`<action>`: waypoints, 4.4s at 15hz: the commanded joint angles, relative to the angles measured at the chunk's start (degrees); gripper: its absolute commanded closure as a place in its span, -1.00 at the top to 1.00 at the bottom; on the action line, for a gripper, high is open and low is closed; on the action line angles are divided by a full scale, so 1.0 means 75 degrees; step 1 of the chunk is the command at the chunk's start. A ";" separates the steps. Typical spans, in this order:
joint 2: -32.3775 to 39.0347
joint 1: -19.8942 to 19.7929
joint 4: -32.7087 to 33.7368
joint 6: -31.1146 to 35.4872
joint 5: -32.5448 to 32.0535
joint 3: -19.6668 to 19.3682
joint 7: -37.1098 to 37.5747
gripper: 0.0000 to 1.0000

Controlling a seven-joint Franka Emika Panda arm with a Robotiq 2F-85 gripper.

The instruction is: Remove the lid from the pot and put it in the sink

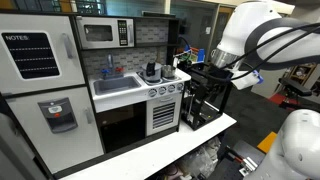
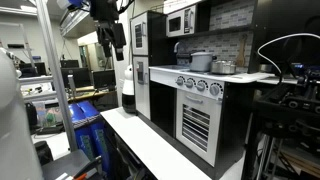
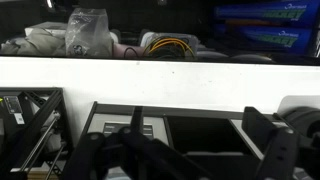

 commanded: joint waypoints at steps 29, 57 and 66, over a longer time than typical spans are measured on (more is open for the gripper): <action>0.3264 -0.2063 0.3042 0.2432 -0.2338 0.0044 0.1091 1.00; 0.6182 -0.1620 0.5448 0.3319 -0.3287 -0.0179 0.2307 1.00; 0.7264 -0.1344 0.6488 0.3300 -0.3765 -0.0121 0.3444 1.00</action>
